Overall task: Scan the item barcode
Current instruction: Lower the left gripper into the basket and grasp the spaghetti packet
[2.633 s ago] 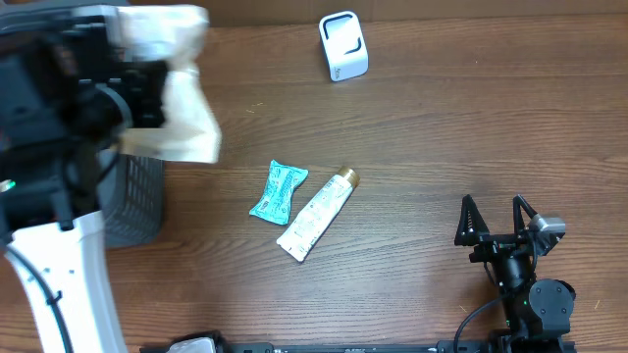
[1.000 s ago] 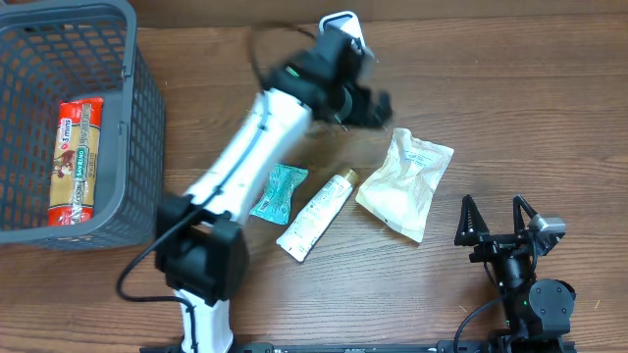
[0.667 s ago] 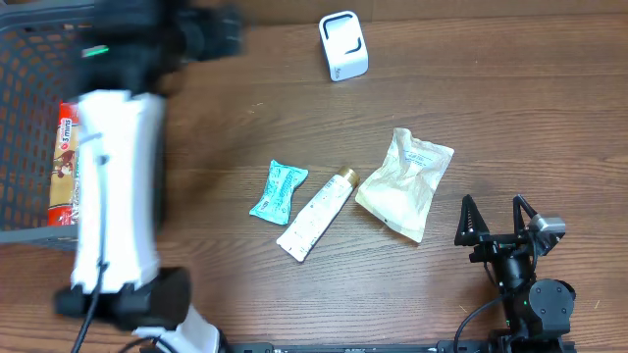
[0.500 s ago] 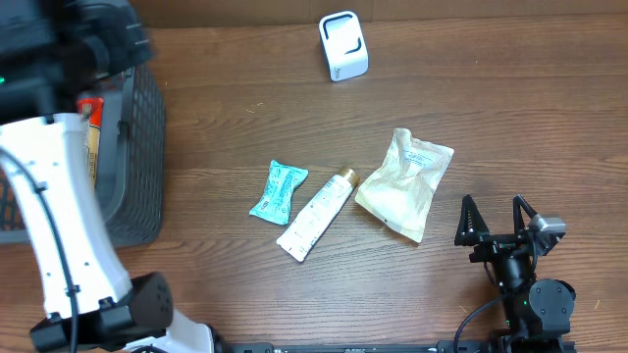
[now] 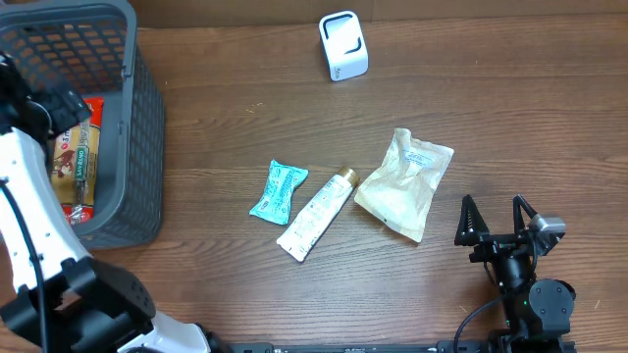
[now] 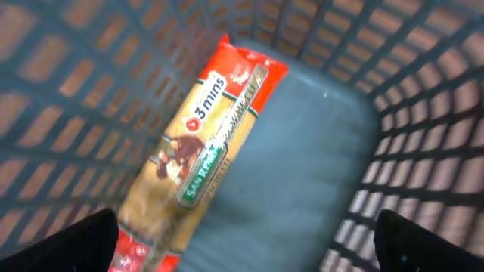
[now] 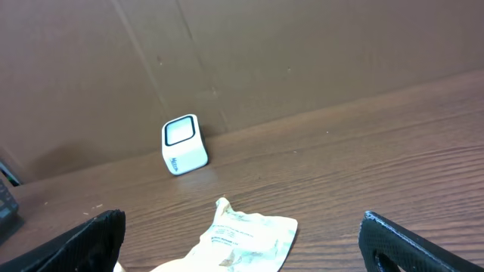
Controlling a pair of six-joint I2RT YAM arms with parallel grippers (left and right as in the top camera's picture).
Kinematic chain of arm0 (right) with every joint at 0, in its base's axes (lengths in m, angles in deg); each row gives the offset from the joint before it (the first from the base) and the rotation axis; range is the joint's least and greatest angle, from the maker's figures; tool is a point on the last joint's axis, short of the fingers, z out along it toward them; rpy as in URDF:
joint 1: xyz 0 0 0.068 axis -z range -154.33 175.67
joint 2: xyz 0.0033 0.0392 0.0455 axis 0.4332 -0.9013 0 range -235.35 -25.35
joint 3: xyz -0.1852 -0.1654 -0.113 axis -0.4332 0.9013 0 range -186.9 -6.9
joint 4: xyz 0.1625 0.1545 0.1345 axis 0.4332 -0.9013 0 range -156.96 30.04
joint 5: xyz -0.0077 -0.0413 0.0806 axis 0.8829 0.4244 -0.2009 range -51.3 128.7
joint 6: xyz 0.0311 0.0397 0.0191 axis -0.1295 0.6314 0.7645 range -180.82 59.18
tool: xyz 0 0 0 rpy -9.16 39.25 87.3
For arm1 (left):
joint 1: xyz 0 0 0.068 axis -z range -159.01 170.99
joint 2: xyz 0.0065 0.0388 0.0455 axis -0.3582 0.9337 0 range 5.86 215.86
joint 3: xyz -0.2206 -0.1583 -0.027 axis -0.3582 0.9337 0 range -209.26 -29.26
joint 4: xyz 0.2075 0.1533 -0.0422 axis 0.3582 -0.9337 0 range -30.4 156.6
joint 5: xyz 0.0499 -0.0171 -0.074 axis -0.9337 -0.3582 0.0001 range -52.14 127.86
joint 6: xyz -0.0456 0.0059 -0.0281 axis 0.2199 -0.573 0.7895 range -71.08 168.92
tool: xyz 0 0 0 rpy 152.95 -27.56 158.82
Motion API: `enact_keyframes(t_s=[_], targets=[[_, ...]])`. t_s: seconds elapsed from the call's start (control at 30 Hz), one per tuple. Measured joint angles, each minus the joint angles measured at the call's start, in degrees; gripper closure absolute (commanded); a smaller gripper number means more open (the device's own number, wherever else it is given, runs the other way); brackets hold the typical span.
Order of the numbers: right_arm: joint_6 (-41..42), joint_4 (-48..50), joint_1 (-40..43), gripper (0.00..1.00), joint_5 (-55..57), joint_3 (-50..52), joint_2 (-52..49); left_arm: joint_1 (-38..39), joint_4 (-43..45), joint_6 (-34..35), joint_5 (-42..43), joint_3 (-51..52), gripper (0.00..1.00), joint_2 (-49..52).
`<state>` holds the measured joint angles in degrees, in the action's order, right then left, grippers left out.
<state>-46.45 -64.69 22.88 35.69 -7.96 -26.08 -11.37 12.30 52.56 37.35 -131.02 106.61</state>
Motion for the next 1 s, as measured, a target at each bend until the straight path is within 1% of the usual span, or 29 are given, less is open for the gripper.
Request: enact_keyframes(t_s=[0.07,0.2,0.33,0.53,0.63,0.77,1.0], targets=[[0.02,0.0,0.0,0.0,0.02,0.0,0.0,-0.04,4.22,-5.92,0.0,4.76,0.0,0.2],[-0.02,0.0,0.0,0.0,0.02,0.0,0.0,-1.05,10.73,-15.34,0.02,10.86,0.0,0.26],[0.02,-0.02,0.02,0.0,0.02,0.0,0.0,-4.09,14.38,-19.37,0.02,13.03,0.0,0.52],[-0.02,0.02,0.0,0.0,0.04,0.0,0.0,-7.26,14.93,-22.58,0.33,13.03,0.01,3.56],[-0.02,0.0,0.0,0.0,0.02,0.0,0.0,-7.39,14.93,-23.63,1.29,13.05,0.02,6.47],[0.04,-0.02,0.0,0.0,0.04,0.0,0.0,-7.39,14.91,-23.98,1.99,13.07,0.0,10.1],[0.02,0.0,0.0,0.0,0.04,0.0,0.0,-7.45,14.91,-25.09,2.01,13.11,0.0,15.67]])
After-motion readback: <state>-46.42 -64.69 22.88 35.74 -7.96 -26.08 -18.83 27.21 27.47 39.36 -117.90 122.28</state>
